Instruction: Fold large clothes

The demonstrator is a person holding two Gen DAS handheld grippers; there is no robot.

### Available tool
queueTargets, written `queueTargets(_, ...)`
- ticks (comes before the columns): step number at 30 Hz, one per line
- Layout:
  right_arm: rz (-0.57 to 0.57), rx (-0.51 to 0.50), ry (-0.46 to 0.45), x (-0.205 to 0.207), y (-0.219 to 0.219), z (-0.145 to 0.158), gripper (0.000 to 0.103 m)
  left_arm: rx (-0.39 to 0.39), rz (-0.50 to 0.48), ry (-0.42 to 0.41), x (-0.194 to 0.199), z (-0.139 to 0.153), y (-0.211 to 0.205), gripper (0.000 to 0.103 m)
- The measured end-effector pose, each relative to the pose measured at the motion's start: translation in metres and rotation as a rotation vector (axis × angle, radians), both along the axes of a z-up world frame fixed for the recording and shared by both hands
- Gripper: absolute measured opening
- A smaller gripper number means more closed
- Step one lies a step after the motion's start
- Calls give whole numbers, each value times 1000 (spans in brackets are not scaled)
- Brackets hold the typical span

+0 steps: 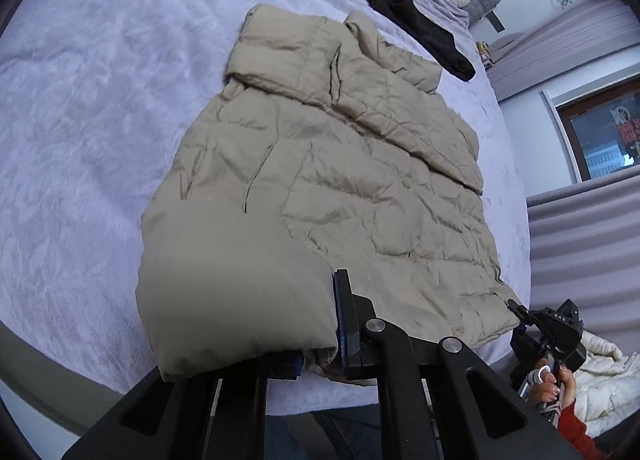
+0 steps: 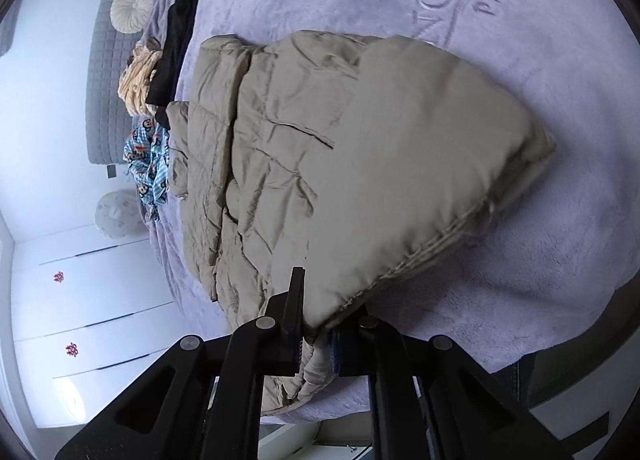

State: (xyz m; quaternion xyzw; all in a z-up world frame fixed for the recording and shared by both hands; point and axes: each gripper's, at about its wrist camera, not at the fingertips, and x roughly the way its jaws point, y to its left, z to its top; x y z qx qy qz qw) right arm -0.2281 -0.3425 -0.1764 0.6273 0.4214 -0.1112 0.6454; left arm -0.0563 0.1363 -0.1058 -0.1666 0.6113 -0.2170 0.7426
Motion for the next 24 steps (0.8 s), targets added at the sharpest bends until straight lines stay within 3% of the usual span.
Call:
queueTargets(7,201,-153,-65,77,-22,51,9,41,102,-114,50,40,-12,13)
queueTargets(14,355,-238,-175,176,-52,91,8,84,191,-235,117,76,-38,13)
queueTargets(19,445,-262,-191,259,-66,88,8,138,240,-231,178,59,-52,13)
queueTargets(24,443,-301,-142,319,-73,66,8,191,194,-203,239,28,-64,13)
